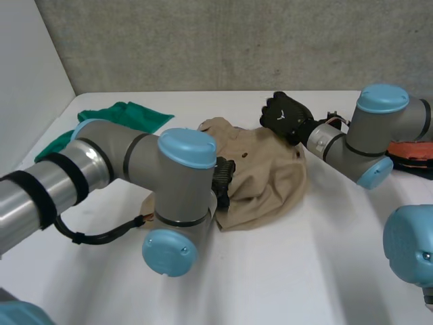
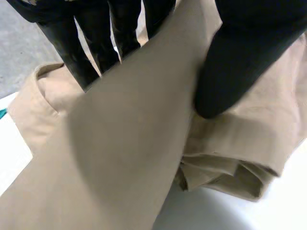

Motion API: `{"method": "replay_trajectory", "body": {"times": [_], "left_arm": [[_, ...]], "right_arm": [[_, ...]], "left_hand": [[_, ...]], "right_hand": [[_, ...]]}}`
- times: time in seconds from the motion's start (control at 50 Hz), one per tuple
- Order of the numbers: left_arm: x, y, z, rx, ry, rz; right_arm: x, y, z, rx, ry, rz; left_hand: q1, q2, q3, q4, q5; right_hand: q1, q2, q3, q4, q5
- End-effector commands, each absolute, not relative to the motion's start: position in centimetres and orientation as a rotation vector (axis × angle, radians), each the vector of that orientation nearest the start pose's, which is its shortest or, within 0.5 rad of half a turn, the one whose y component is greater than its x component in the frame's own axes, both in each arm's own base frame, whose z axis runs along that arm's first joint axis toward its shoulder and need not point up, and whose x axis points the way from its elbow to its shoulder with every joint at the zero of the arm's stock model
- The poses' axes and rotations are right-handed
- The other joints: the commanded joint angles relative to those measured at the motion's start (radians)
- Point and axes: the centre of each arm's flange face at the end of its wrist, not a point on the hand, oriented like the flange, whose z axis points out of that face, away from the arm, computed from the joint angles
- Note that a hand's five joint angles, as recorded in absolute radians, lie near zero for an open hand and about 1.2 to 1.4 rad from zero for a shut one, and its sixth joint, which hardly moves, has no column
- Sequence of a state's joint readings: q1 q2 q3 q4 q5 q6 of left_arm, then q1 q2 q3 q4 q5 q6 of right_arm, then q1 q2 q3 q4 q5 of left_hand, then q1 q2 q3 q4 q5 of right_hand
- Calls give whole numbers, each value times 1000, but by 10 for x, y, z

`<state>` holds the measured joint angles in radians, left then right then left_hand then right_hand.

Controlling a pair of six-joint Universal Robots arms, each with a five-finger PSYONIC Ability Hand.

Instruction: Fold the laundry.

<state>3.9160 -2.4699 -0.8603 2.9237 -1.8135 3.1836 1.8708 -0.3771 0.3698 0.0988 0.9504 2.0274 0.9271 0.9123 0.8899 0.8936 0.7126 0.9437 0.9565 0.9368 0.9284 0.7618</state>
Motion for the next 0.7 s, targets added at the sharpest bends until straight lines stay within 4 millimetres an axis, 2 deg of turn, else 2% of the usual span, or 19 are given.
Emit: {"method": "replay_trajectory", "body": {"times": [0.02,0.06,0.08,0.14,0.16,0.2,0.22,0.28,0.3,0.34,0.36,0.42,0.48,0.5,0.56,0.58,0.64,0.66,0.7], "left_arm": [[-389,-261,190,785,2547,-1983],[-386,-265,204,766,2524,-2033],[-382,-268,217,751,2504,-2077],[-375,-274,240,718,2473,-2152],[-368,-279,256,687,2452,-2202],[-362,-283,271,662,2425,-2249],[-356,-287,285,648,2396,-2294],[-349,-290,299,643,2371,-2344],[-346,-292,306,651,2363,-2367],[-345,-294,311,669,2359,-2389],[-344,-295,312,685,2360,-2397],[-342,-300,310,701,2372,-2380],[-342,-305,296,731,2417,-2310],[-342,-307,284,746,2451,-2252],[-343,-310,261,777,2505,-2149],[-344,-312,244,802,2538,-2073],[-345,-314,220,830,2576,-1972],[-343,-317,210,832,2582,-1929],[-342,-323,204,828,2576,-1915]], "right_arm": [[314,-425,177,-1965,1506,-2210],[306,-418,191,-1960,1585,-2188],[300,-409,206,-1947,1658,-2156],[289,-391,233,-1892,1767,-2121],[283,-377,252,-1845,1837,-2103],[275,-362,273,-1782,1907,-2096],[268,-345,293,-1707,1965,-2081],[258,-320,316,-1590,2047,-2039],[252,-305,328,-1540,2083,-2020],[246,-293,338,-1484,2117,-1991],[244,-281,345,-1434,2151,-1950],[241,-267,347,-1371,2211,-1847],[242,-251,339,-1347,2267,-1675],[244,-245,328,-1361,2303,-1565],[247,-239,306,-1409,2351,-1419],[247,-240,290,-1440,2375,-1340],[251,-242,270,-1465,2382,-1291],[255,-247,258,-1461,2372,-1320],[260,-254,250,-1446,2353,-1388]], "left_hand": [[469,484,506,503,509],[469,484,506,503,509],[469,484,506,503,509],[469,484,506,503,509],[469,484,506,503,509],[469,484,506,503,509],[469,484,506,503,509],[469,484,506,503,509],[469,484,506,503,509],[469,484,506,503,509],[469,484,506,503,509],[469,484,506,503,509],[469,484,506,503,509],[469,484,506,503,509],[467,481,504,500,507],[429,444,466,462,469],[373,388,410,406,413],[344,358,381,377,384],[332,346,369,365,371]], "right_hand": [[453,440,459,468,460],[453,440,459,468,460],[453,440,459,468,460],[453,440,459,468,460],[453,440,459,468,460],[453,440,459,468,460],[453,440,459,468,460],[453,440,459,468,460],[453,440,459,468,460],[453,440,459,468,460],[453,440,459,468,460],[453,440,459,468,460],[453,440,459,468,460],[453,440,459,468,460],[453,440,459,468,460],[453,440,459,468,460],[453,440,459,468,460],[453,440,459,468,460],[453,440,459,468,460]]}}
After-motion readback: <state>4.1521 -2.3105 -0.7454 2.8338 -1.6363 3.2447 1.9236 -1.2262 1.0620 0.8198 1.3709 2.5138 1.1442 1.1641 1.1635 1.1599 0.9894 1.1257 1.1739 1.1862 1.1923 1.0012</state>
